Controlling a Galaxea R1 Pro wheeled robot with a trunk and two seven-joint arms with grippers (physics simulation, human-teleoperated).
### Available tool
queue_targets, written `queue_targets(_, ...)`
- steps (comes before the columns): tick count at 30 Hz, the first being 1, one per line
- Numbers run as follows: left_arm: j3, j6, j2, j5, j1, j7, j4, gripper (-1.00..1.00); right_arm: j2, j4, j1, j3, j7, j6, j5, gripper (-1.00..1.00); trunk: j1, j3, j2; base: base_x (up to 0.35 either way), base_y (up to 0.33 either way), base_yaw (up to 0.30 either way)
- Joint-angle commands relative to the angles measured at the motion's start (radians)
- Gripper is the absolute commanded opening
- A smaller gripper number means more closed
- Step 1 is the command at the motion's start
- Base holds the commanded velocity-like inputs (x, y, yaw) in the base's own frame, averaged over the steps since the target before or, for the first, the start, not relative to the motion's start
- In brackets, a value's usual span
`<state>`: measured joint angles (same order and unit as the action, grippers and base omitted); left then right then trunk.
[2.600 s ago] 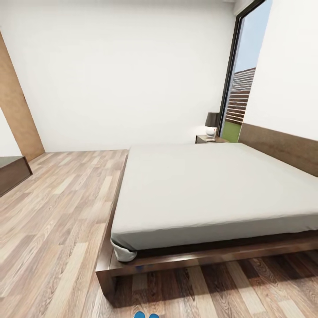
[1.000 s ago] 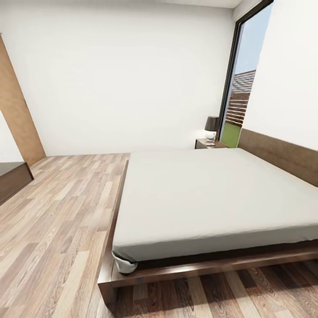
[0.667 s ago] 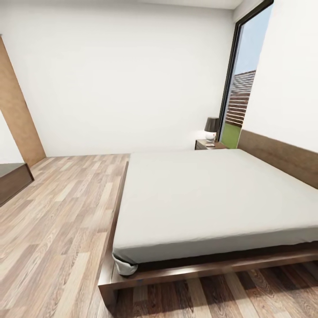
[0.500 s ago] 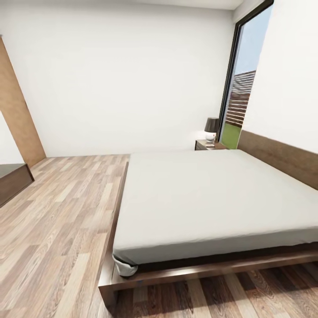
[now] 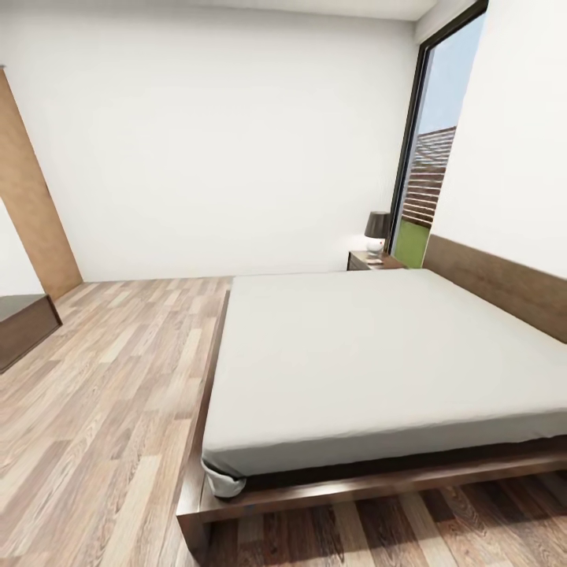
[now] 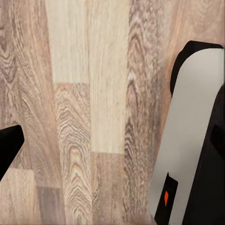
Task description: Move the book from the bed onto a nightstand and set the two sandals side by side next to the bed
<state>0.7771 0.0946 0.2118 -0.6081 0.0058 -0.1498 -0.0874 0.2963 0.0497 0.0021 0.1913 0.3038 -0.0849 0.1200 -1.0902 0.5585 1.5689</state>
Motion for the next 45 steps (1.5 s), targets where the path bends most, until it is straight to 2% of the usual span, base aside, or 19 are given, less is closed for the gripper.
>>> queue_targets(1,0.008,0.002,-0.001,-0.009,0.0,-0.005,-0.002,1.0,0.0,0.002,-0.001,0.0,0.006,-0.004,0.011,1.0,0.004,-0.003,-0.007,0.0,0.0,0.0)
queue_targets(36,0.005,0.002,-0.017,-0.006,0.0,0.008,-0.002,1.0,-0.04,0.0,-0.001,0.0,0.009,-0.004,0.016,1.0,0.138,-0.112,-0.252,0.0,0.0,0.0)
queue_targets(45,0.006,-0.001,-0.017,0.002,0.0,0.014,-0.002,1.0,-0.045,0.0,-0.001,0.0,0.009,-0.006,0.016,1.0,0.138,-0.112,-0.252,0.0,0.0,0.0)
